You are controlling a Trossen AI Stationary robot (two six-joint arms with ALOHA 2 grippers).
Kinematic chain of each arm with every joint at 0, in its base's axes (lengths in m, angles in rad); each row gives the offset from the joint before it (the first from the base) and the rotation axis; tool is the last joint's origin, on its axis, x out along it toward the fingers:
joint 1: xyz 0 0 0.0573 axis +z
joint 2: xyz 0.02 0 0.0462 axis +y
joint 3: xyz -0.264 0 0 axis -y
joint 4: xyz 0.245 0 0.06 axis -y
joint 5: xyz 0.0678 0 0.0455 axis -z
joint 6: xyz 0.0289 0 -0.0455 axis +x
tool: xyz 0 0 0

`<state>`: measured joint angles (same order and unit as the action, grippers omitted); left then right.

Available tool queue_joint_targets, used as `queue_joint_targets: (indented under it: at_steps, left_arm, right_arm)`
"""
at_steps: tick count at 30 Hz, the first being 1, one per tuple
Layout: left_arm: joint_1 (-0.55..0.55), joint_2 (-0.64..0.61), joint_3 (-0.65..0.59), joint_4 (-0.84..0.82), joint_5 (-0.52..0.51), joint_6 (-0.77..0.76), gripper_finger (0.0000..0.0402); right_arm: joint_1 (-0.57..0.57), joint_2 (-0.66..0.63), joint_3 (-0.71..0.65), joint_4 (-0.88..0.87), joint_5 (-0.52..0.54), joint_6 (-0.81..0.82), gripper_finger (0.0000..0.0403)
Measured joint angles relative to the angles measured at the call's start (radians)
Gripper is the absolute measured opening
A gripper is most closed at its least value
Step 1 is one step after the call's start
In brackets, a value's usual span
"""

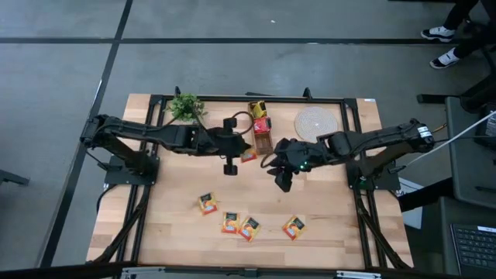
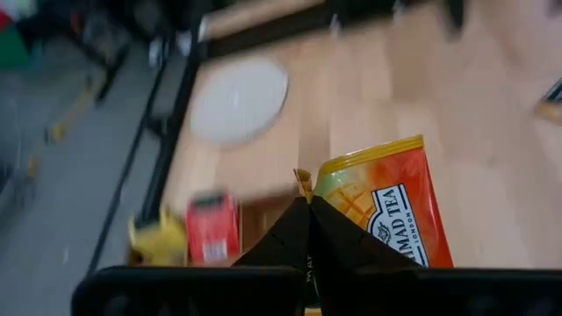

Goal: Pick & Place Tea
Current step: Put the orange tea bag into the left section of the wooden organizer

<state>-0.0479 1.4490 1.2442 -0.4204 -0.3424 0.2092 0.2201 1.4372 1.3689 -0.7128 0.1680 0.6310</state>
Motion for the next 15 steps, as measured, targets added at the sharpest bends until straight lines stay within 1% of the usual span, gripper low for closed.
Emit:
queue_joint_targets:
  at_steps: [5, 10, 15]
  left_arm:
    - [-0.004, 0.000, 0.002, 0.111, 0.003, 0.081, 0.0002]
    - [-0.006, 0.000, 0.002, 0.112, 0.000, 0.108, 0.0004]
    - [-0.020, 0.000, 0.002, 0.124, -0.034, 0.148, 0.0002]
  right_arm:
    - [-0.054, 0.000, 0.000, 0.052, -0.066, 0.046, 0.0146]
    - [-0.097, 0.000, 0.000, 0.091, -0.141, 0.088, 0.0146]
    - [-0.139, 0.001, 0.000, 0.128, -0.174, 0.105, 0.0146]
